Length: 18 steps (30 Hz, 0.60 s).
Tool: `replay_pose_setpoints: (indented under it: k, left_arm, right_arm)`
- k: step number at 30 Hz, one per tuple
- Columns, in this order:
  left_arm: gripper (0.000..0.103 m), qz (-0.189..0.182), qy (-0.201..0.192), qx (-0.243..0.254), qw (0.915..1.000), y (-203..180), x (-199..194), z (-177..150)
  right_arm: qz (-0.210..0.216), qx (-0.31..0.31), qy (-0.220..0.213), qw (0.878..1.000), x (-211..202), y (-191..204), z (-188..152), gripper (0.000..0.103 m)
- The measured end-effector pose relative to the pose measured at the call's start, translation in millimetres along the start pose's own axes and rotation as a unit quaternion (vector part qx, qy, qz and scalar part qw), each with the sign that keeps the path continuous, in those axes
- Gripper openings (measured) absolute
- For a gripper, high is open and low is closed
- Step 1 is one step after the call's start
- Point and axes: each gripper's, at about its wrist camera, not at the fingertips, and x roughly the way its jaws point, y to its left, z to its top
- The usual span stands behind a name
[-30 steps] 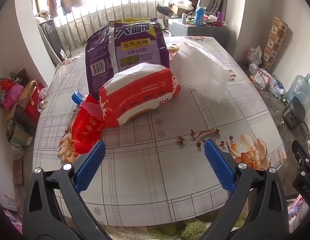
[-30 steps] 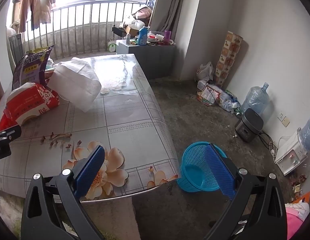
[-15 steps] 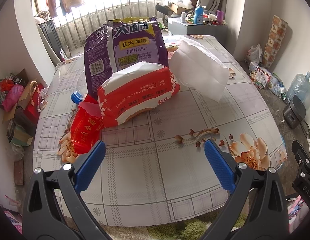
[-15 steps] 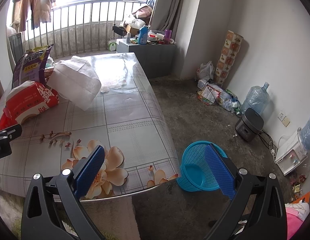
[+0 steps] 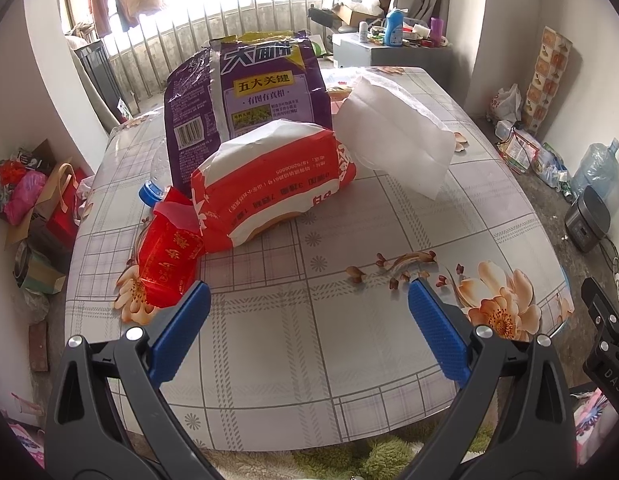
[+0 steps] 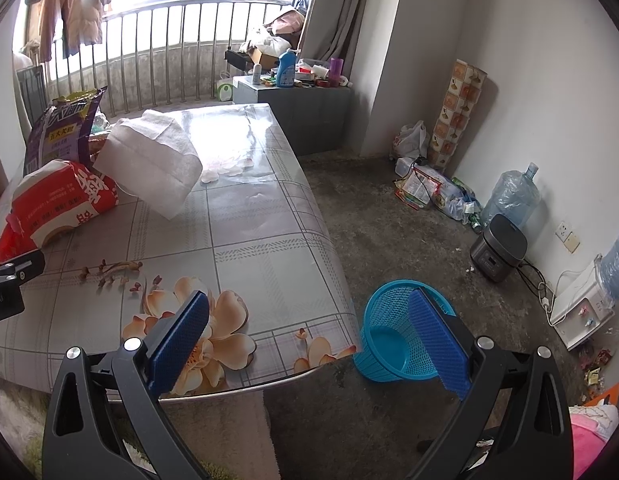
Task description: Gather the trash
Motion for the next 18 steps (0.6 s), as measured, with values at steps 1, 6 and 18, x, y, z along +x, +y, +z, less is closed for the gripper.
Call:
replay_pose_setpoints:
  k: [1, 6, 18]
  left_arm:
    - [0.094, -0.002, 0.0, 0.002, 1.0, -0.6, -0.1, -0.5]
    - [0.094, -0.003, -0.001, 0.011, 0.9999, -4.8, -2.8, -2.0]
    - [0.094, -0.002, 0.002, 0.013, 0.9999, -6.5, -2.8, -2.0]
  right_arm:
    - [0.0, 0.0, 0.0, 1.0, 0.0, 0.1, 0.0, 0.097]
    - [0.0, 0.0, 0.0, 1.0, 0.4, 0.0, -0.3, 0.097]
    - [0.0, 0.0, 0.002, 1.0, 0.6, -0.6, -2.5, 0.097]
